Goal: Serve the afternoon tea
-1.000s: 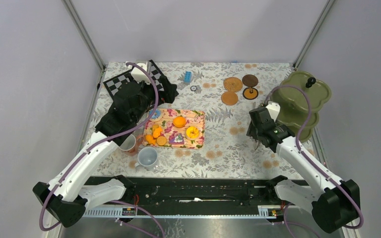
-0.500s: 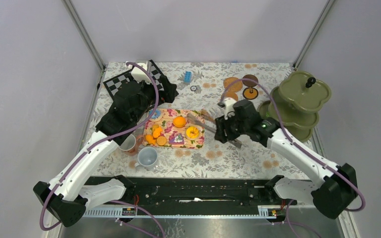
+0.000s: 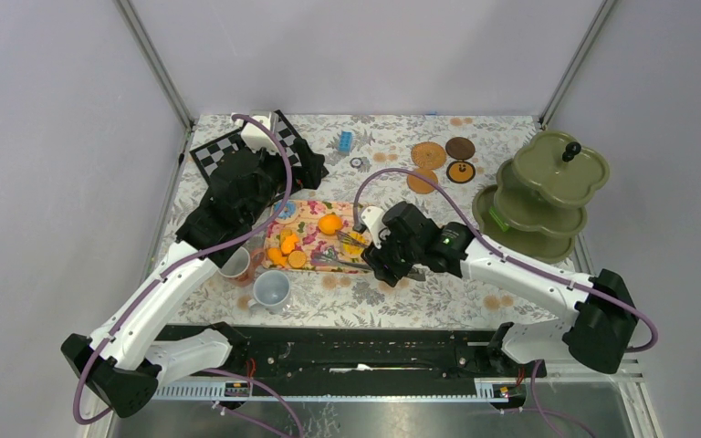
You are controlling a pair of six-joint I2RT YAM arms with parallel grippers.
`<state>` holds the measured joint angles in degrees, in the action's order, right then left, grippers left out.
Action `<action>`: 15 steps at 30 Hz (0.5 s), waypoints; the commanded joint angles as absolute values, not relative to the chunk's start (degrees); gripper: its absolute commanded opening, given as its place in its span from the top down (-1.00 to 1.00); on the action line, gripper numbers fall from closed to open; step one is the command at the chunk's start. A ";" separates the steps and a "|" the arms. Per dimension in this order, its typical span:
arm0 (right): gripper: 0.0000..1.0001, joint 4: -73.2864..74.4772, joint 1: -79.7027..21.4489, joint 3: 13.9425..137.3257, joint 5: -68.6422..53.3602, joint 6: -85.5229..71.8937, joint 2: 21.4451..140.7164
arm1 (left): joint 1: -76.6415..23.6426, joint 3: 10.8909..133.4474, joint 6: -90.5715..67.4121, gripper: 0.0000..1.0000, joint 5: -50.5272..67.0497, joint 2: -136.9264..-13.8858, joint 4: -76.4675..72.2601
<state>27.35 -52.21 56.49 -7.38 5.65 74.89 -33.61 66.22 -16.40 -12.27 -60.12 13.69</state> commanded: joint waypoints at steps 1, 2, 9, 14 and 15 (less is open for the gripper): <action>-0.23 28.00 -53.42 59.84 -1.88 9.15 76.97 | -33.31 66.85 -15.91 -0.98 -12.91 -59.85 12.07; -0.23 28.12 -53.62 59.92 -1.64 9.34 77.44 | -33.26 66.88 -15.91 -0.98 -12.92 -59.93 12.13; -0.23 27.50 -54.19 60.12 -2.39 9.85 79.82 | -33.27 66.92 -15.92 -0.98 -12.75 -60.07 12.13; -0.23 27.01 -54.20 60.60 -1.73 9.29 82.02 | -33.20 66.92 -15.91 -0.98 -12.74 -60.12 12.13; -0.22 27.02 -54.19 60.81 -1.45 9.05 82.50 | -33.21 66.94 -15.91 -0.98 -12.74 -60.16 12.08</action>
